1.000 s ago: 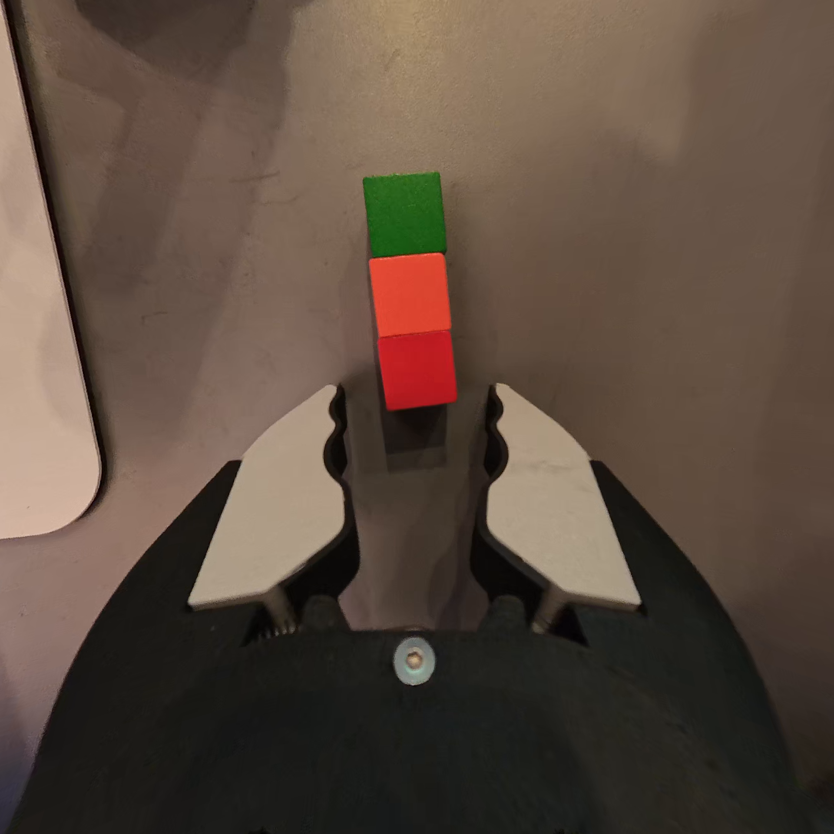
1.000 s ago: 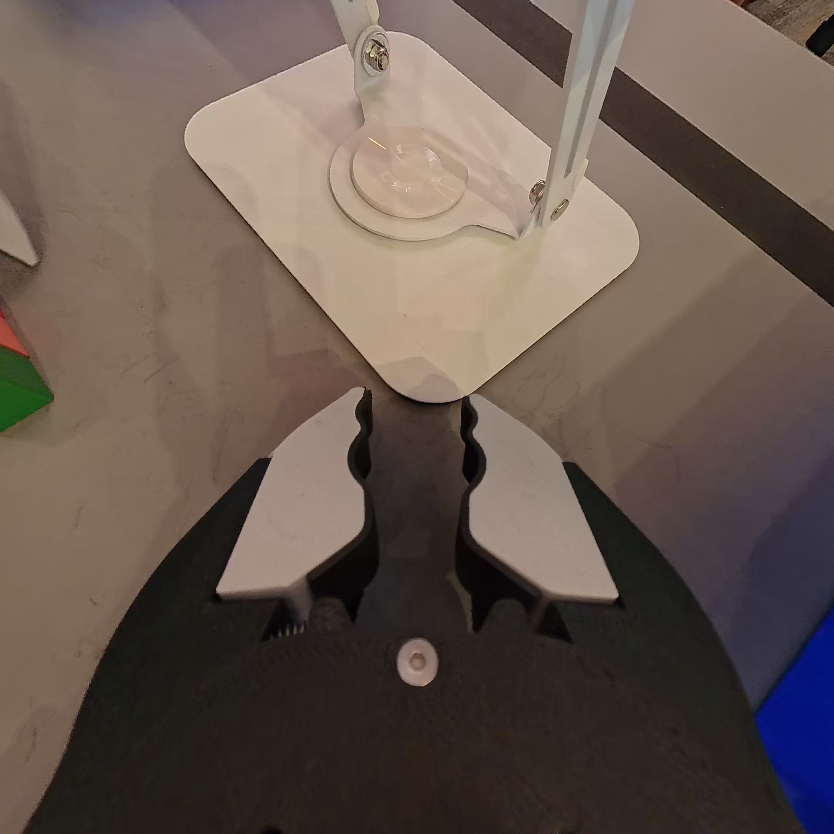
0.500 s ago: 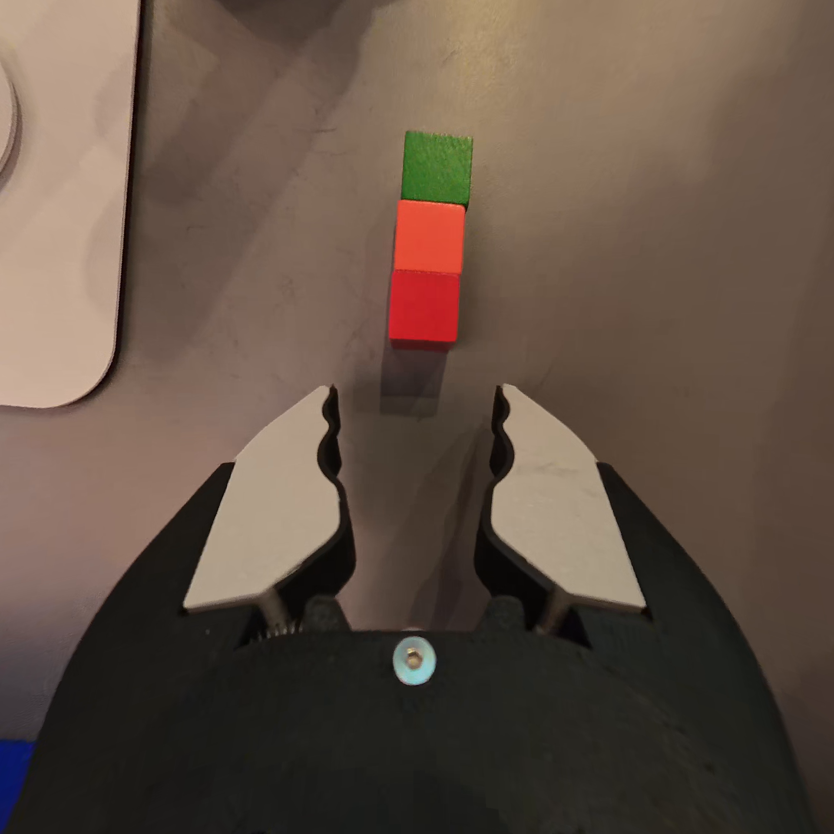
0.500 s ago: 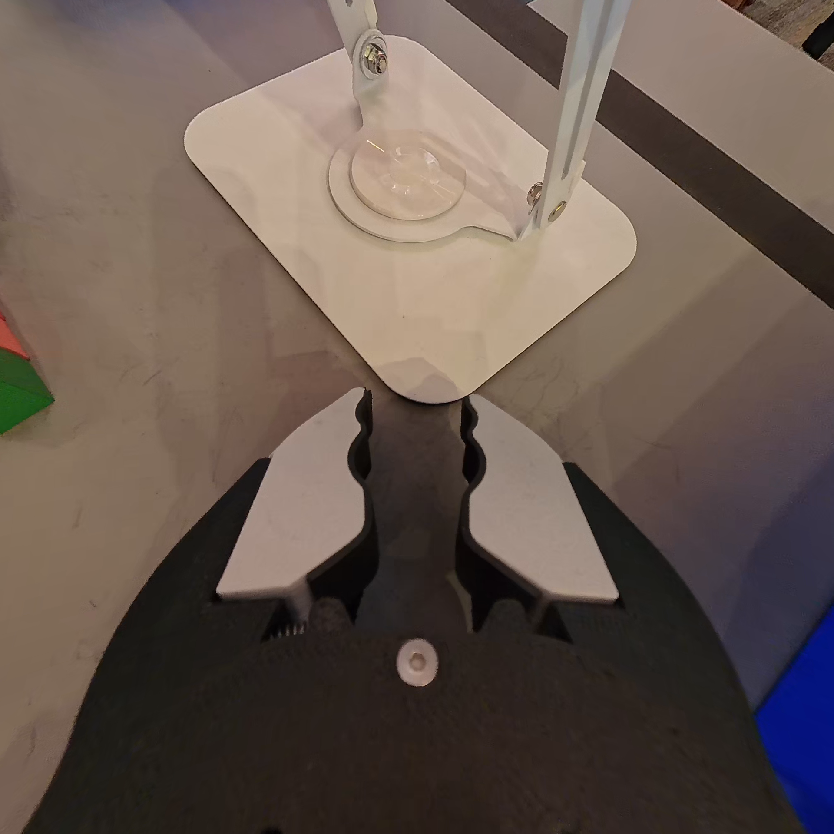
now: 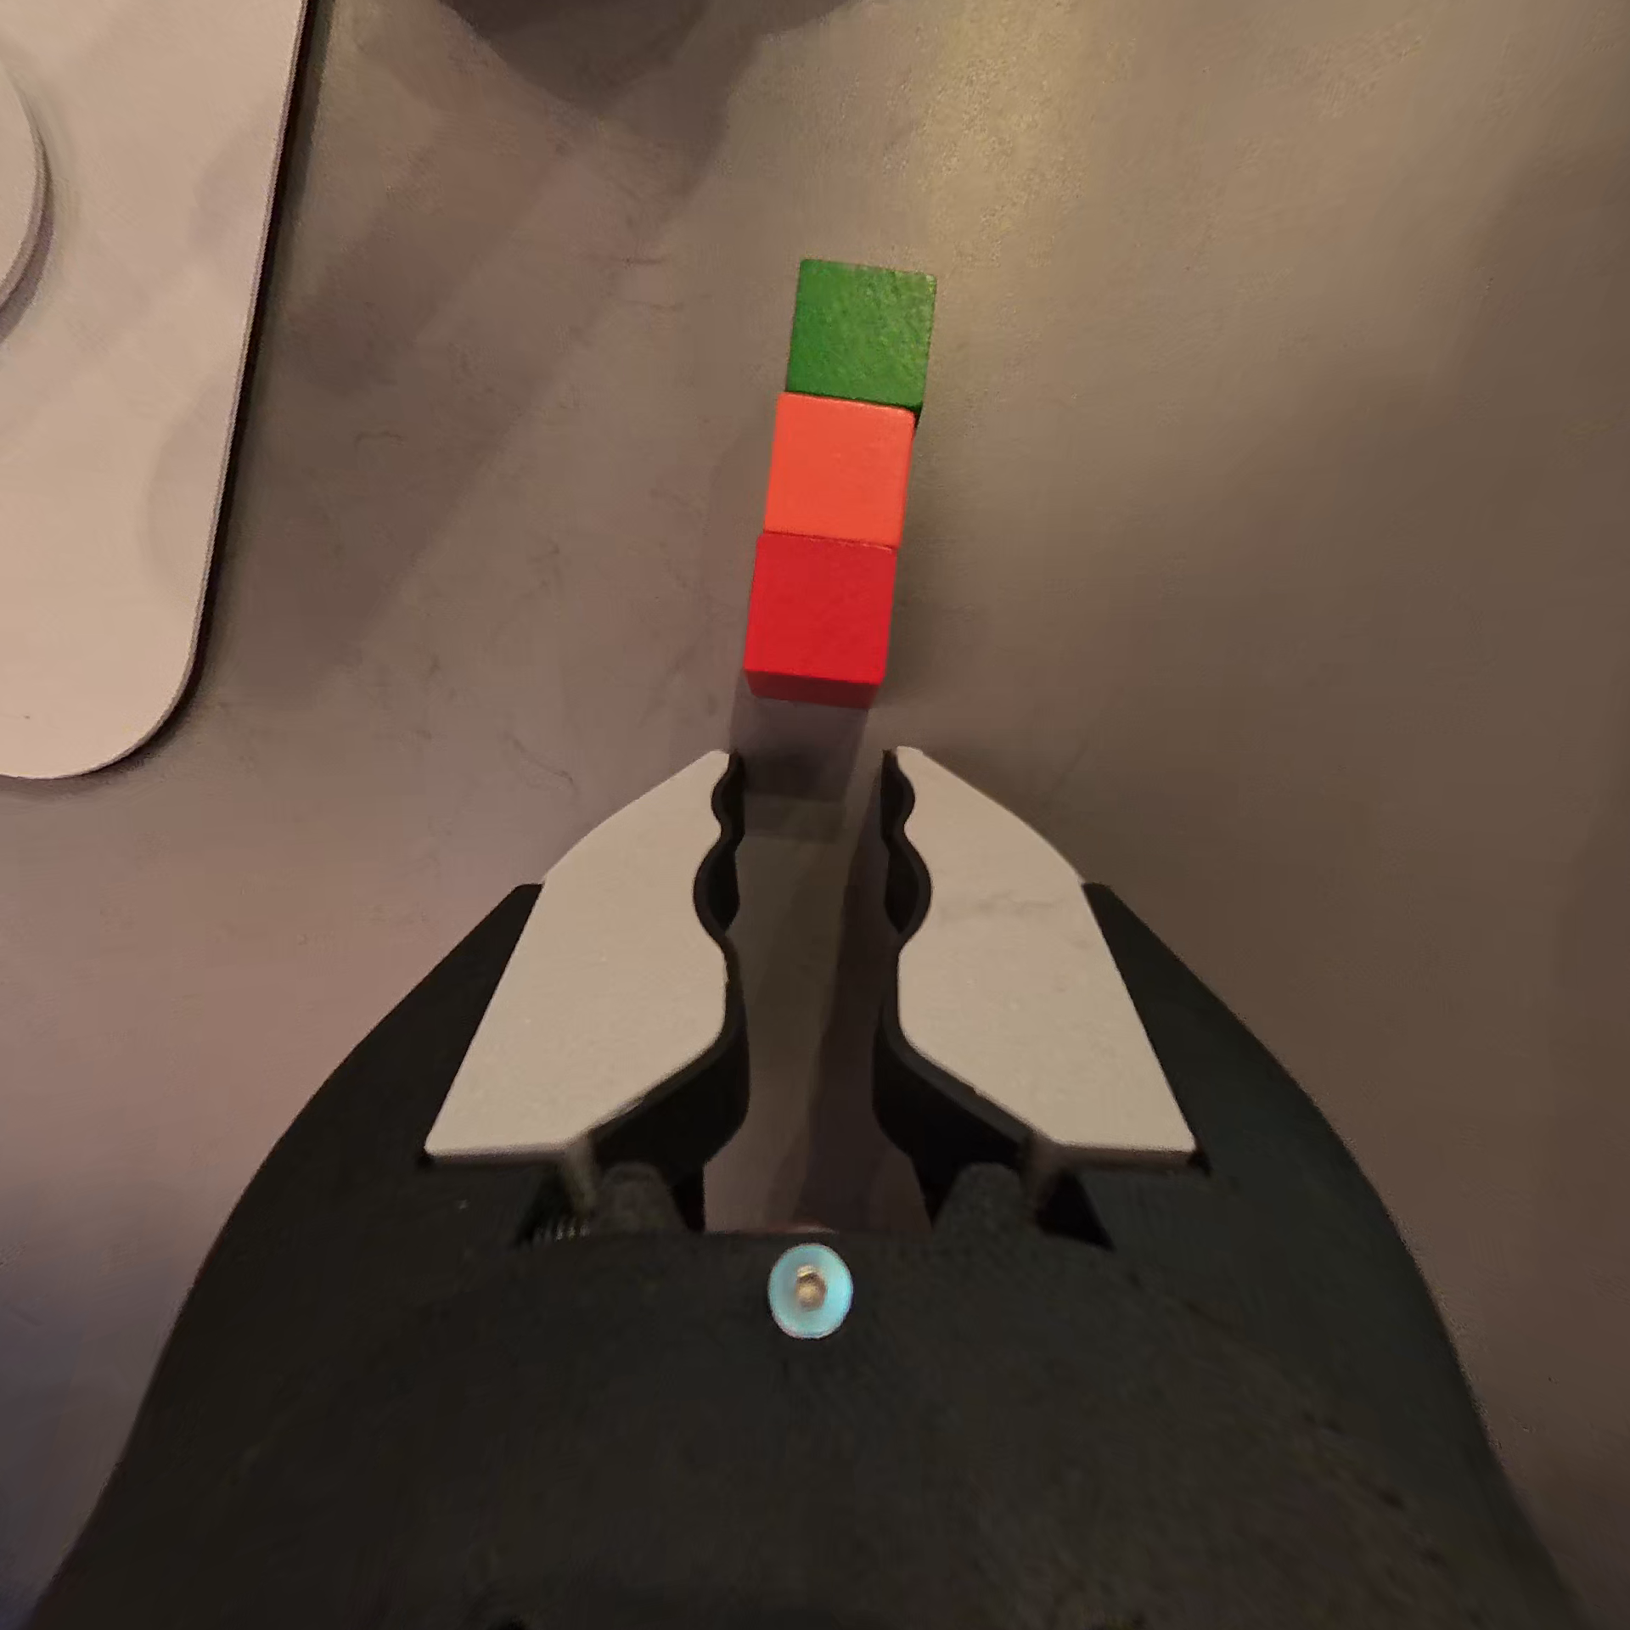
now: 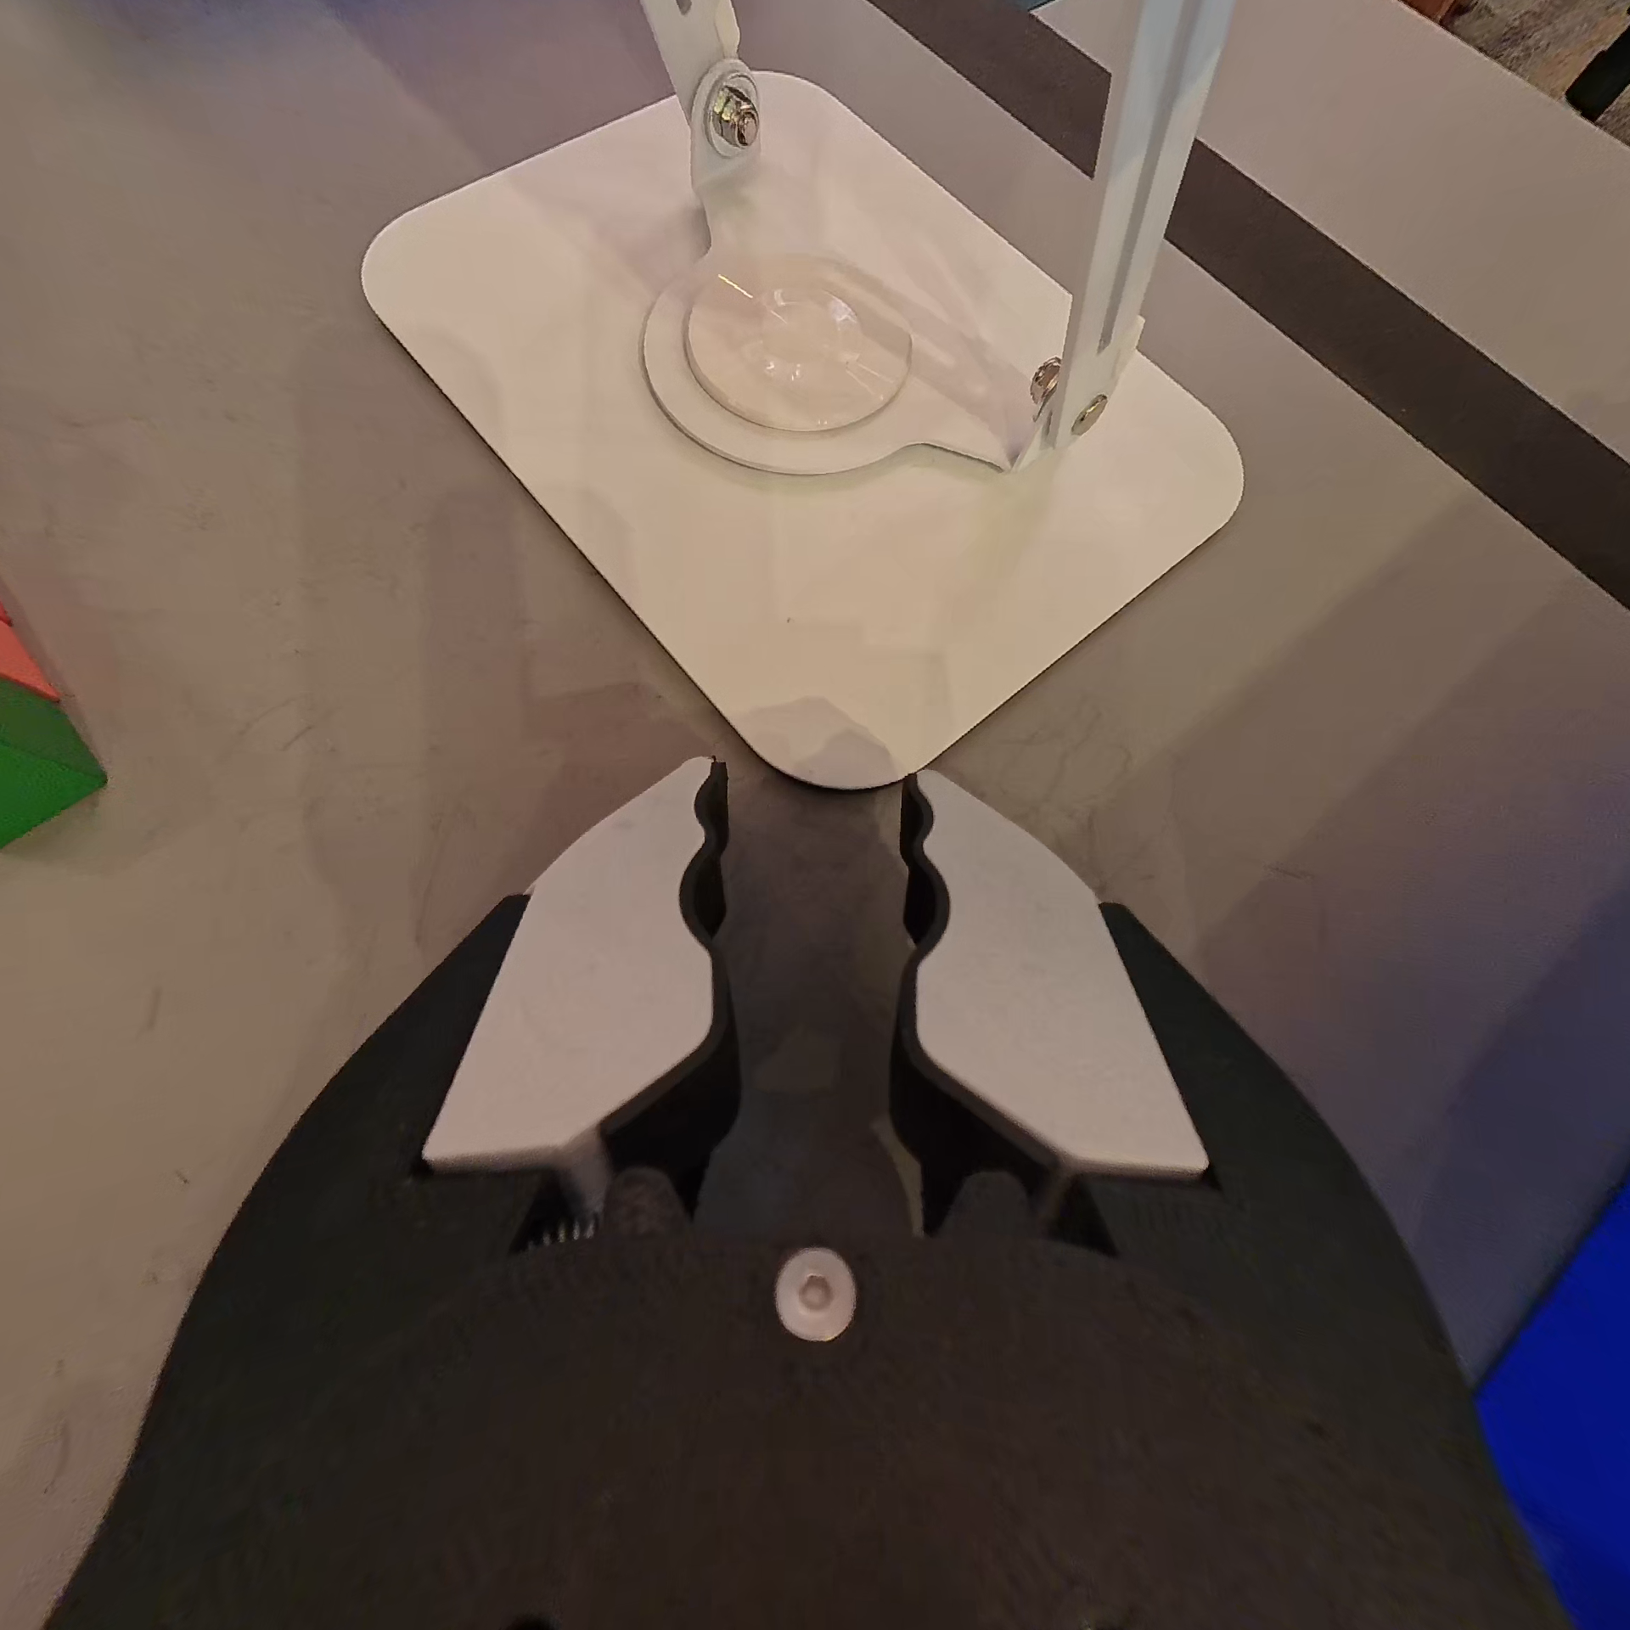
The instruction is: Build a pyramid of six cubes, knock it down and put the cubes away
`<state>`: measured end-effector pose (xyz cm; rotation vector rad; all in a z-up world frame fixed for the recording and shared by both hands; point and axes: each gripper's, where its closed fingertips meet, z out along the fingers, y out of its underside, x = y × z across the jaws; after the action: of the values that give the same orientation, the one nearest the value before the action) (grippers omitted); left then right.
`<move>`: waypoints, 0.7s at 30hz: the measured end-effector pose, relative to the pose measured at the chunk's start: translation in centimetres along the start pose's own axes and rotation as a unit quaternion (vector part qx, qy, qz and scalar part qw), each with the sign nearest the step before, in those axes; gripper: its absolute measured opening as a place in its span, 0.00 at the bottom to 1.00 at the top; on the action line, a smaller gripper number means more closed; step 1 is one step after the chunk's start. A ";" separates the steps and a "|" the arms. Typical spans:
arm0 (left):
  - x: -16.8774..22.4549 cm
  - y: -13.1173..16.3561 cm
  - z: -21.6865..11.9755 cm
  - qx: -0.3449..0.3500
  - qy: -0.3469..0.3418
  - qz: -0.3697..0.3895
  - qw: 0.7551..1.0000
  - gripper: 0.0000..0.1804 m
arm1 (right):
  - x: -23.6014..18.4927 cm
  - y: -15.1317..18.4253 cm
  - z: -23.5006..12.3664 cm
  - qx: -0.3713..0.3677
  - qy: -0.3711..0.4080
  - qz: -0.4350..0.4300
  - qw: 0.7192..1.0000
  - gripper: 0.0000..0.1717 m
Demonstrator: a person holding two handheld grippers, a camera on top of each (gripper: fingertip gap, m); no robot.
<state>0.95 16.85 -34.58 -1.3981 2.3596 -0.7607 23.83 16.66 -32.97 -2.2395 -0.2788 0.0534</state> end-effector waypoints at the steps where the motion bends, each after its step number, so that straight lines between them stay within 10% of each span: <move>1: -0.1 0.0 0.0 0.000 0.001 0.000 1.000 0.15 | 0.0 0.0 0.0 0.000 0.000 0.000 1.000 0.22; 21: -0.3 -0.8 0.7 0.015 0.017 0.010 1.000 0.04 | -0.1 0.1 0.1 -0.003 -0.001 -0.002 1.000 0.22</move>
<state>2.05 16.62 -34.66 -1.3593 2.3738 -0.8174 23.77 16.66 -33.05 -2.2446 -0.2848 0.0526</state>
